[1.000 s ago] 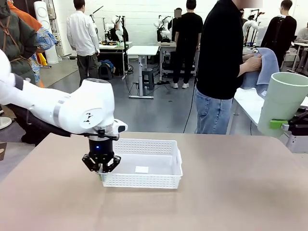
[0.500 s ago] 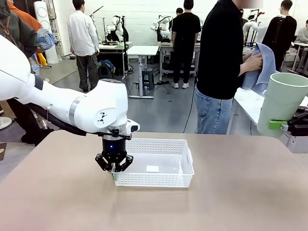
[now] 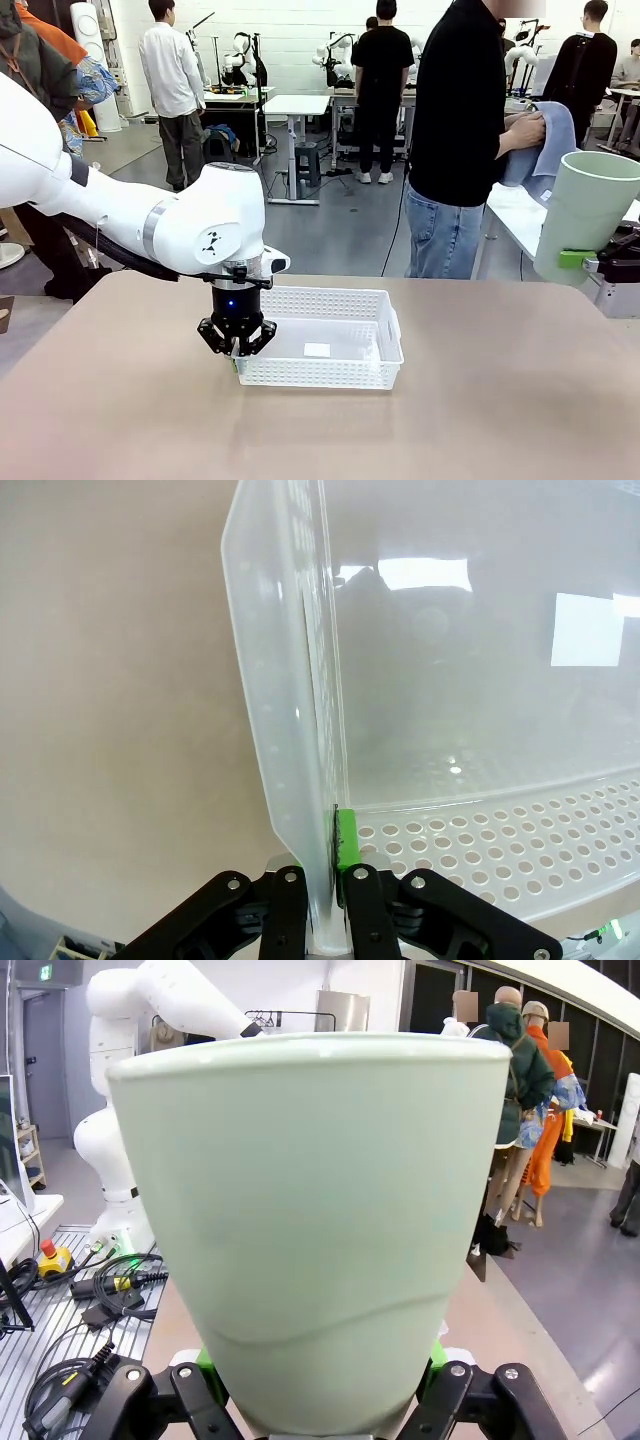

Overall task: Clean and organize the cups into the basket.
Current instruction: Pick up the Organizing basket and move it to the center of the table, then pick up the Reusable plastic cup from the right side of the table and place it inside the Organizing basket.

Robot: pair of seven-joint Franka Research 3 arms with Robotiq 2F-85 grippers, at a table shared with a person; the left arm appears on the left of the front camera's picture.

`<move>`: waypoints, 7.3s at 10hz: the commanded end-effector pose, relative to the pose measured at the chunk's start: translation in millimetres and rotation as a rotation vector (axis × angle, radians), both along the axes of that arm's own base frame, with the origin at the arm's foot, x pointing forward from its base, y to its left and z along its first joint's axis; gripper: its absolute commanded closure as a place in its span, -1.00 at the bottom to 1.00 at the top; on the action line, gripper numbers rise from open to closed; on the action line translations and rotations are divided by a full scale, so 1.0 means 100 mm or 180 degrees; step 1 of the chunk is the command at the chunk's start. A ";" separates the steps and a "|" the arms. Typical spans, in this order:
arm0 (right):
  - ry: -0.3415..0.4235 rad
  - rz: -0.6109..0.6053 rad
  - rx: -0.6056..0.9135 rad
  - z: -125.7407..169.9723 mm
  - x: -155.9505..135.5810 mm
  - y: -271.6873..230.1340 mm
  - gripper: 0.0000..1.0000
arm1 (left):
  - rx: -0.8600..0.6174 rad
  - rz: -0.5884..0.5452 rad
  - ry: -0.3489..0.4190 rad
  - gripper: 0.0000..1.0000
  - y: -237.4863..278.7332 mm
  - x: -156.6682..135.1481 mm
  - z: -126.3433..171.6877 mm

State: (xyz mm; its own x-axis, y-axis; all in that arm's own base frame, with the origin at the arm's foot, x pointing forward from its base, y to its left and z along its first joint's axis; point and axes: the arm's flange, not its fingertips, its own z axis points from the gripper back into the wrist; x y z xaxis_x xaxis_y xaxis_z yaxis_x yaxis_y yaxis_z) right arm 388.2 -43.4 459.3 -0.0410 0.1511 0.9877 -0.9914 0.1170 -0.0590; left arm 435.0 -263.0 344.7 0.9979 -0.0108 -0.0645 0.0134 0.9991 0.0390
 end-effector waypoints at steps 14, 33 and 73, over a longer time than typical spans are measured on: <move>0.0415 0.0242 -0.3978 -0.46 0.62 3.08 -0.59 | 0.0015 -0.0020 0.0009 1.00 -0.01 -0.01 -0.02; 0.0178 0.0653 -0.3766 -0.82 0.65 3.90 -0.59 | 0.0015 -0.0020 0.0009 1.00 -0.01 -0.01 -0.02; 0.0122 -0.0687 -0.2666 0.21 0.25 1.89 -1.00 | 0.0015 -0.0020 0.0009 1.00 -0.01 -0.01 -0.02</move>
State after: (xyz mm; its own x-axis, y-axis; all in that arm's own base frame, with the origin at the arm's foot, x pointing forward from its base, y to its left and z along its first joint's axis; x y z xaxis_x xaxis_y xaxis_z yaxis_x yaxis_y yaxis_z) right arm 414.2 144.5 481.8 0.1036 0.8263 0.5537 -0.9553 0.2376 -0.1758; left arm 435.0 -263.9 344.6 0.9978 -0.0123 -0.0647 0.0149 0.9991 0.0387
